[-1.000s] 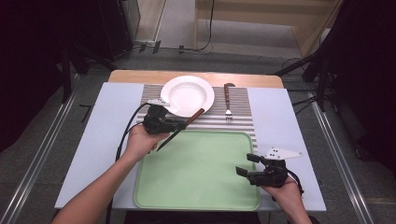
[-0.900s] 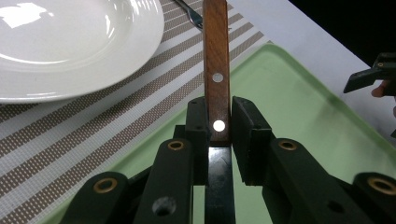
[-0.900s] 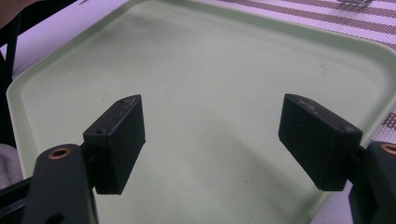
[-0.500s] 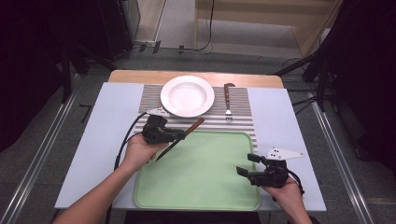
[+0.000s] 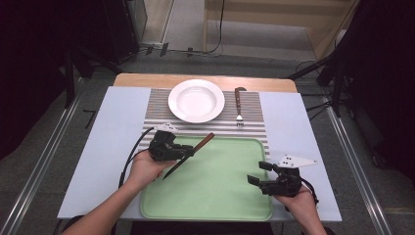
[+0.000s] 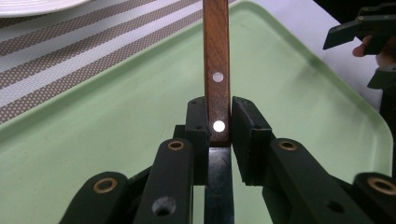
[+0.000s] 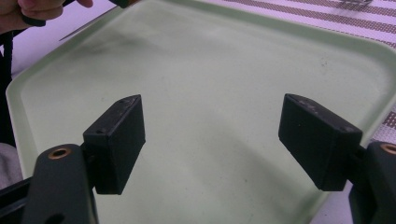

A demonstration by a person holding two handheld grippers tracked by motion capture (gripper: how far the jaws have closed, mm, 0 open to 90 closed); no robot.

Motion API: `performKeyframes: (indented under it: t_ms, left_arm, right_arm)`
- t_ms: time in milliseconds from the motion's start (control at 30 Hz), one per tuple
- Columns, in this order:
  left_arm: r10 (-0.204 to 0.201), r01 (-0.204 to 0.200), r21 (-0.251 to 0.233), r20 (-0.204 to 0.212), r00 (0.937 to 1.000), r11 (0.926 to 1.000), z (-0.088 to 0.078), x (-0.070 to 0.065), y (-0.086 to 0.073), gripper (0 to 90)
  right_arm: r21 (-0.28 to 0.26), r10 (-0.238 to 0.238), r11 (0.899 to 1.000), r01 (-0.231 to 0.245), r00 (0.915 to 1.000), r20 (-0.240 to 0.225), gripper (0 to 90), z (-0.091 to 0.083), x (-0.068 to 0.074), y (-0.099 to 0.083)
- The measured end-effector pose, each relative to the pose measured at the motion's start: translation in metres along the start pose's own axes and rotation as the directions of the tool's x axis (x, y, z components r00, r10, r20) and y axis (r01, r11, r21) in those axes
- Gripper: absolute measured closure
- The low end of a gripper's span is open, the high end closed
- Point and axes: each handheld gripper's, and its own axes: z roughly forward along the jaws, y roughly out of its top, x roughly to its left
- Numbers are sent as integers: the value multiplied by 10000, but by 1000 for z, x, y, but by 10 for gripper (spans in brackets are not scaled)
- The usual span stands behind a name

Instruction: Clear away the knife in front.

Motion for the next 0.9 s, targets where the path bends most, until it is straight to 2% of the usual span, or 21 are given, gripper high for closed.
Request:
performKeyframes:
  t_ms: [267,400,533,600,833,867,900]
  left_arm:
    - [-54,54,31,-13,10000,10000,-4,-1,-9,773]
    - [54,-49,328,-153,9999,9995,-2,0,-18,772]
    - [62,-57,442,-114,9999,9990,-1,2,-22,772]
    - [104,-86,550,-320,9994,9984,1,2,-26,772]
    - [240,-185,953,-566,9981,9953,10,5,-30,771]
    - [283,-199,1104,-750,9968,9937,13,5,-31,771]
    - [283,-199,1104,-750,9968,9937,13,5,-31,771]
  right_arm:
    - [77,-36,10000,37,10000,-48,220,2,0,0]
    - [50,-3,10000,3,10000,-17,220,2,0,0]
    - [39,-3,10000,3,10000,-26,220,2,0,0]
    - [53,-11,10000,11,10000,-11,220,2,0,0]
    - [46,-19,10000,19,10000,-23,220,2,0,0]
    - [47,-40,10000,40,10000,-35,220,2,0,0]
    - [47,-40,10000,40,10000,-35,220,2,0,0]
